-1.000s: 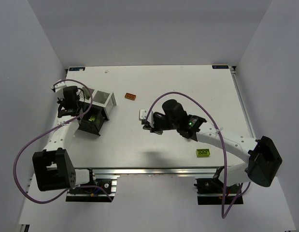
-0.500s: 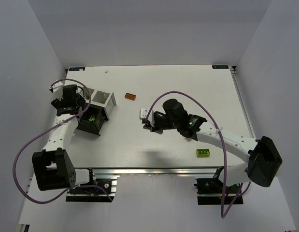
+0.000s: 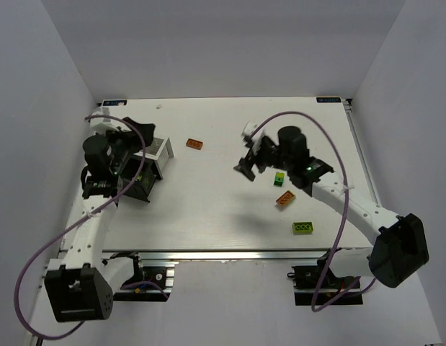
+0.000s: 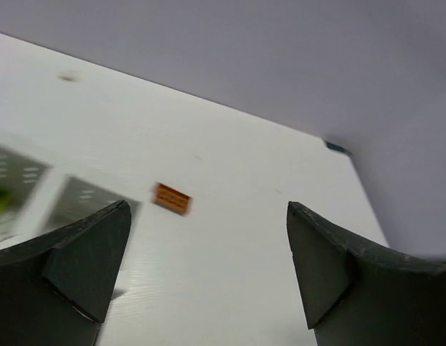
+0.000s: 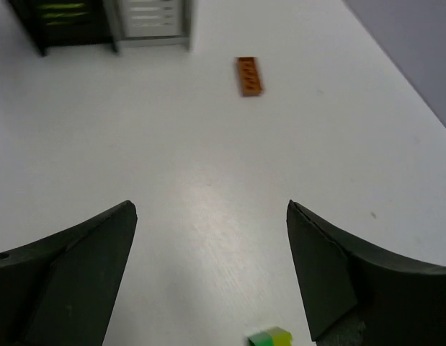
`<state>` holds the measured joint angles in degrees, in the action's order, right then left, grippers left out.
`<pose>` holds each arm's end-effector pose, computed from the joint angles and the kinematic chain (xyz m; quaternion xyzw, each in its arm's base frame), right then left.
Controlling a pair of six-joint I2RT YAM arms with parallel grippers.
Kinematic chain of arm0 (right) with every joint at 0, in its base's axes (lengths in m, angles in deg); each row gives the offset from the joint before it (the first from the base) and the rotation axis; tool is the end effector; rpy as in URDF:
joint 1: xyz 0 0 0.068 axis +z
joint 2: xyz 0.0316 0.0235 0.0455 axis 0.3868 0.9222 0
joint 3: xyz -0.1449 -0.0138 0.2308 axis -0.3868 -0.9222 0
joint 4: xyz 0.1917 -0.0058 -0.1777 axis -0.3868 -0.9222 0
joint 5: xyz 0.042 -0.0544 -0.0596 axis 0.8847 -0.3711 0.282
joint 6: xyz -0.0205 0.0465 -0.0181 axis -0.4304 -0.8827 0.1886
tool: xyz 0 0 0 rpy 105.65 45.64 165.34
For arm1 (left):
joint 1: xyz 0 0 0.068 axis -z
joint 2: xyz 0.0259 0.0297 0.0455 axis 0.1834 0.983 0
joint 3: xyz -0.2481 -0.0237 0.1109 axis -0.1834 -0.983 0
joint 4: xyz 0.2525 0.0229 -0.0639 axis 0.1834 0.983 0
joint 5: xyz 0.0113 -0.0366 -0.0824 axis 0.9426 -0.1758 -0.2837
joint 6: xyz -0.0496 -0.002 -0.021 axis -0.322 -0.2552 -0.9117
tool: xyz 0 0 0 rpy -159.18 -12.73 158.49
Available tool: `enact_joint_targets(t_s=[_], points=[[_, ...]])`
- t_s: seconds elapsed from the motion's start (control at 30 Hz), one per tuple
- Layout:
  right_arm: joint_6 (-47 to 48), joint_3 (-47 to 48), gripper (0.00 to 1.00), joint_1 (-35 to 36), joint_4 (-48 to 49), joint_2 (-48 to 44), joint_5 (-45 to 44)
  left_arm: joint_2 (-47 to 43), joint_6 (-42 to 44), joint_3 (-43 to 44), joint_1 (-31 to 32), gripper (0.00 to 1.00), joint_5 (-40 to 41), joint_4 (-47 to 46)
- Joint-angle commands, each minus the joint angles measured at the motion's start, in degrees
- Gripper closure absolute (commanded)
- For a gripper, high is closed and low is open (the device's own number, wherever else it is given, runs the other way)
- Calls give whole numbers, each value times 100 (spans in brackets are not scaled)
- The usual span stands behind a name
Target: Sort the legos into containers by color
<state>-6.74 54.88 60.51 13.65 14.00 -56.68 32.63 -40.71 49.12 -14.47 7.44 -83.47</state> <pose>0.2324 0.1969 0.3163 -0.5014 0.6327 0.2258 0.5453 0.2384 0.0097 0.3317 -0.1544 0.7294 -0.2140 0.6312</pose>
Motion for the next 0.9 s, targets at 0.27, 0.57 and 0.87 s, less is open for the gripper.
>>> enact_joint_targets(t_s=[0.27, 0.57, 0.87], points=[[-1169, 503, 24, -1746, -418, -93, -194, 1565, -331, 748, 812, 2, -2560, -1215], [-411, 1191, 34, -1666, -2357, 399, -1018, 731, -410, 133, 812, 2, -2139, -1233], [-3146, 20, 15, -1394, -833, 741, -3257, 423, -419, 80, 821, 2, -1953, -1144]])
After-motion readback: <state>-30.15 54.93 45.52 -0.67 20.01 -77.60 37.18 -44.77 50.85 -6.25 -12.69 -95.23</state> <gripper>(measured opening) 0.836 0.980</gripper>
